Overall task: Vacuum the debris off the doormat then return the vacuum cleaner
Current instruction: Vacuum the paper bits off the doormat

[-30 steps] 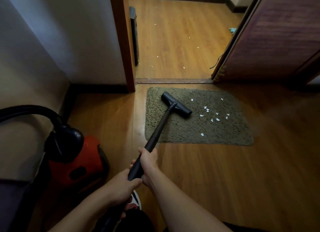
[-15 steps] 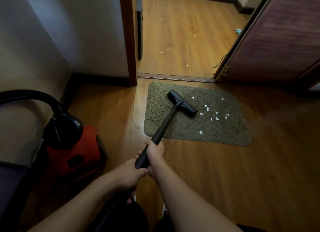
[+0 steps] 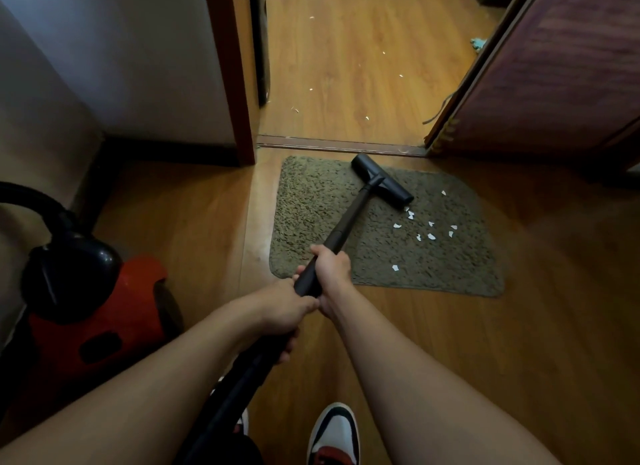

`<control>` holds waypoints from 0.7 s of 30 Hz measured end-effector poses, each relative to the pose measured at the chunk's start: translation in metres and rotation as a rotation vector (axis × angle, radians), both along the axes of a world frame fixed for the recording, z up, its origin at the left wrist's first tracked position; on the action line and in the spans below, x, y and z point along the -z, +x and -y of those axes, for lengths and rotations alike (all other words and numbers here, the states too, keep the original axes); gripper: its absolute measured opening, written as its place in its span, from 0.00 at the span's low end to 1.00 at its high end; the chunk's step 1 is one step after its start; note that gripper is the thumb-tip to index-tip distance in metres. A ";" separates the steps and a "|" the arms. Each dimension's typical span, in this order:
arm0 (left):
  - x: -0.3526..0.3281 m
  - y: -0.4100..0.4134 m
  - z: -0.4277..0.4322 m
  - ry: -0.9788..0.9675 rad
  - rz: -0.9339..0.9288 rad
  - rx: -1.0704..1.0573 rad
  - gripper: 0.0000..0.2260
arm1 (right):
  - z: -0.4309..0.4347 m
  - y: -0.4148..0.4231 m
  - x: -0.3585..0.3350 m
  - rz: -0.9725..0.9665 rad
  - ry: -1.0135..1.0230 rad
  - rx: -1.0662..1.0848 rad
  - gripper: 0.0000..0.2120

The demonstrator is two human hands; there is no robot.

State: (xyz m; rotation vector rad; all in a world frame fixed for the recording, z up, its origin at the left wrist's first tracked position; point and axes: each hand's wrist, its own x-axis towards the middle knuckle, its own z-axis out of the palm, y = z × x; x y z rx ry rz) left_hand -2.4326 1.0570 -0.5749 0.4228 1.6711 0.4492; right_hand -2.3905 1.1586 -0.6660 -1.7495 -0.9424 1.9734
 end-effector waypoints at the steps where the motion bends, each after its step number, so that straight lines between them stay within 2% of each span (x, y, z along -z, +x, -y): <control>1: 0.002 0.001 -0.006 0.003 -0.007 -0.002 0.12 | -0.007 0.001 0.001 0.003 0.006 0.002 0.17; 11: 0.007 0.006 -0.024 -0.003 -0.018 0.000 0.15 | -0.022 0.002 0.012 -0.036 -0.012 0.037 0.16; 21: -0.015 -0.001 0.047 -0.032 0.054 0.000 0.17 | 0.050 0.005 -0.015 0.033 -0.048 0.011 0.12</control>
